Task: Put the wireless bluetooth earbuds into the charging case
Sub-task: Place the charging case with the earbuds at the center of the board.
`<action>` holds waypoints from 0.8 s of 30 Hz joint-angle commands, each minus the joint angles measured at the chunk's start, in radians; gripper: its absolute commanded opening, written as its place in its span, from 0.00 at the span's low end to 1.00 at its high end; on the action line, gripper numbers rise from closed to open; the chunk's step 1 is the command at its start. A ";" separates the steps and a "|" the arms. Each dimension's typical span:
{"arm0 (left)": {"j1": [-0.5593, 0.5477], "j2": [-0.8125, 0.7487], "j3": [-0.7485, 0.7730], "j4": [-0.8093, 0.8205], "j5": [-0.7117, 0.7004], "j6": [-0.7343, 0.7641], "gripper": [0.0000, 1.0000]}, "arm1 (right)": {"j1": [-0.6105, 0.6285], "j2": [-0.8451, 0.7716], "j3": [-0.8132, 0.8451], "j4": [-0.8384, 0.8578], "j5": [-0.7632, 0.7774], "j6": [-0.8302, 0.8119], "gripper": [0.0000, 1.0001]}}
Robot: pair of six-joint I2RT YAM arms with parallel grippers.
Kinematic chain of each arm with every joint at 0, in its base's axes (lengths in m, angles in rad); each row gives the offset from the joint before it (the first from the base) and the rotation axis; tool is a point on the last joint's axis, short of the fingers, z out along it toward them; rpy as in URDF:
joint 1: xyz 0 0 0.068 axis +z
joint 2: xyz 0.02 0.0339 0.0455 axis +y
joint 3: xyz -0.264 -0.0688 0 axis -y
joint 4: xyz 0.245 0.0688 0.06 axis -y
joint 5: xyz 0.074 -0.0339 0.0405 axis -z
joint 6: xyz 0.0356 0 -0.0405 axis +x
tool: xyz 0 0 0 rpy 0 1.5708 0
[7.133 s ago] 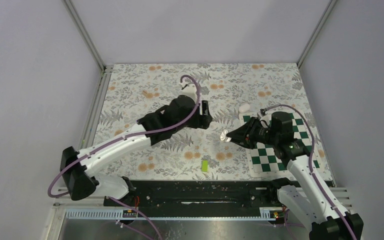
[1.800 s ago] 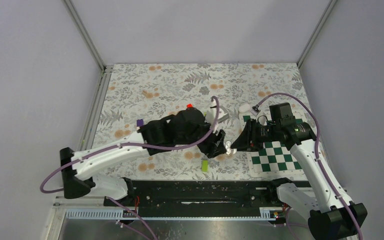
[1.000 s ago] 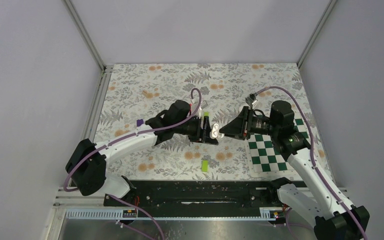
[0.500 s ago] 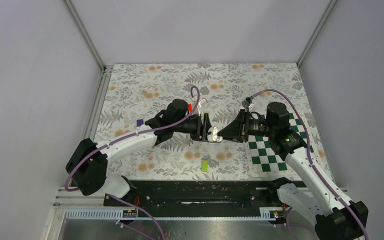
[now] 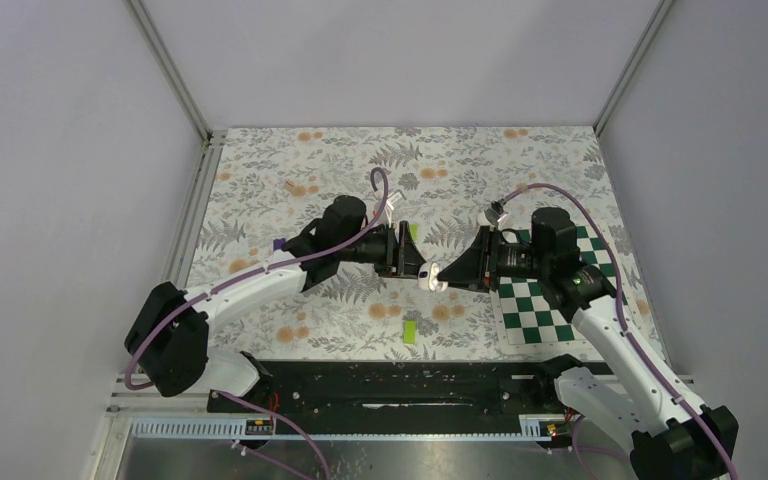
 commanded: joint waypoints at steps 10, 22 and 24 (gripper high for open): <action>0.075 -0.058 0.014 -0.178 -0.147 0.076 0.54 | 0.008 0.094 -0.037 0.124 0.073 0.006 0.00; 0.230 -0.218 0.018 -0.529 -0.595 0.218 0.75 | 0.011 0.423 -0.023 0.277 0.147 -0.027 0.00; 0.236 -0.237 0.008 -0.530 -0.612 0.211 0.75 | 0.021 0.502 -0.019 0.357 0.133 0.006 0.00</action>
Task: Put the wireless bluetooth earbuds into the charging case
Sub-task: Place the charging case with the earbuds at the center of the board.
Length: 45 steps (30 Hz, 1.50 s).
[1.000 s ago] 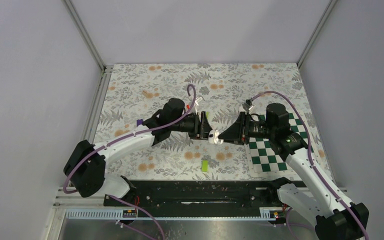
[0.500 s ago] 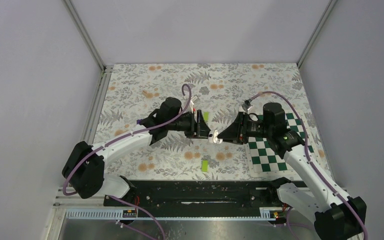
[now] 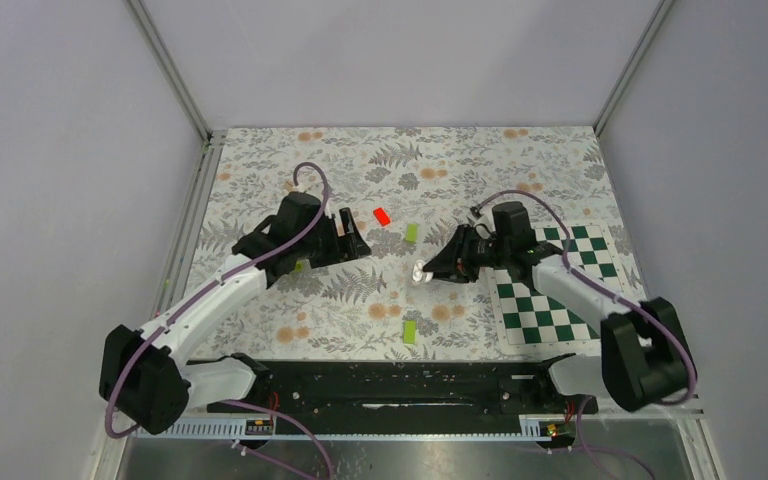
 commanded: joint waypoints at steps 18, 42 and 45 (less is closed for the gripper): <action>0.012 -0.076 -0.037 -0.020 -0.118 -0.035 0.77 | 0.101 0.429 0.147 -0.152 0.169 -0.207 0.00; 0.012 -0.067 -0.063 0.009 -0.075 -0.047 0.77 | 0.101 0.262 0.045 -0.315 0.420 -0.267 0.48; 0.011 -0.068 -0.062 0.010 -0.074 -0.043 0.77 | 0.101 0.223 0.040 -0.326 0.421 -0.260 0.48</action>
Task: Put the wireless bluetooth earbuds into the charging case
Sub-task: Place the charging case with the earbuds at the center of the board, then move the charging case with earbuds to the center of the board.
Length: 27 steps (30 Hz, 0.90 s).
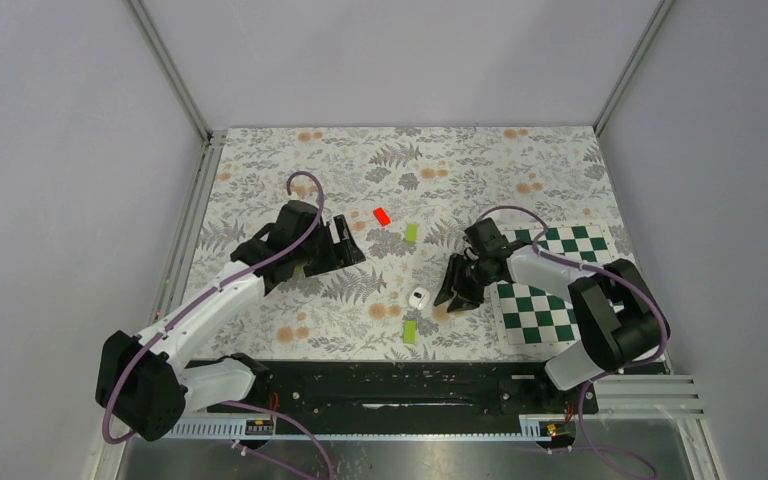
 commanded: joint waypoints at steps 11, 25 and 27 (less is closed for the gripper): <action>0.005 -0.116 -0.061 0.076 0.012 0.032 0.84 | 0.185 -0.192 0.129 -0.251 0.273 -0.110 0.46; 0.012 -0.353 -0.091 -0.072 -0.189 0.020 0.95 | 0.309 0.195 0.410 -0.256 0.328 -0.158 0.32; 0.013 -0.386 -0.104 -0.079 -0.193 0.005 0.95 | 0.282 0.248 0.475 -0.296 0.399 -0.179 0.31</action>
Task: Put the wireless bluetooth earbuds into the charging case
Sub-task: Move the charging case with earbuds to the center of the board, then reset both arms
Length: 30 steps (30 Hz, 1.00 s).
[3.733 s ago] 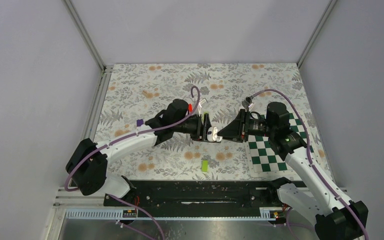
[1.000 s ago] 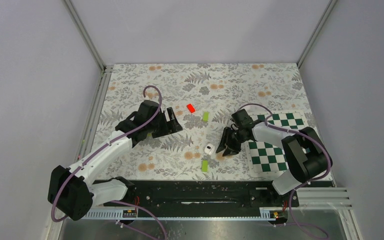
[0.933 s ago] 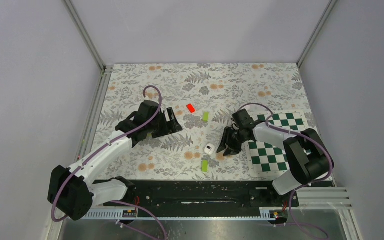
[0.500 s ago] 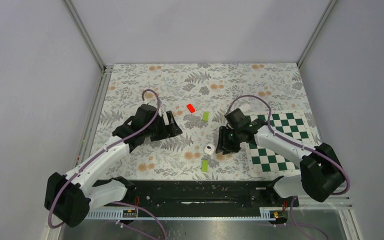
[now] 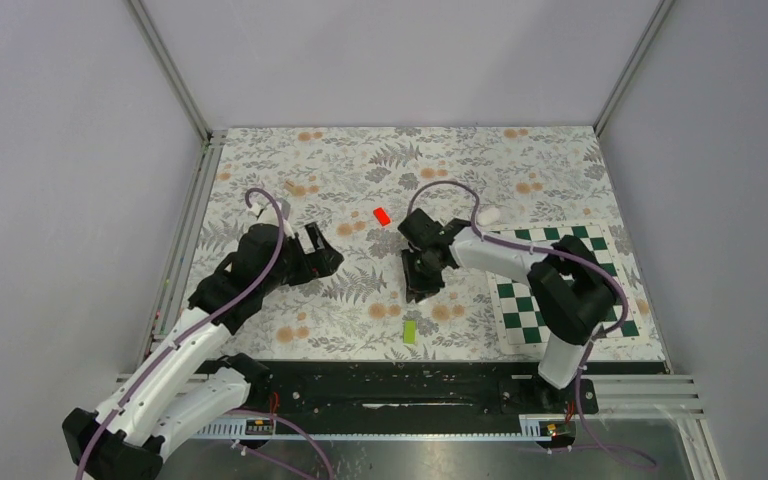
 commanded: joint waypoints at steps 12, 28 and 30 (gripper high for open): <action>0.006 -0.145 0.028 -0.091 -0.204 -0.029 0.99 | -0.085 -0.410 0.062 -0.184 0.494 -0.061 0.89; 0.007 0.024 0.301 -0.230 -0.245 0.117 0.99 | -0.085 -0.972 0.132 -0.493 0.927 -0.040 0.98; 0.008 0.025 0.297 -0.222 -0.234 0.102 0.99 | -0.085 -0.988 0.131 -0.506 0.925 -0.032 0.98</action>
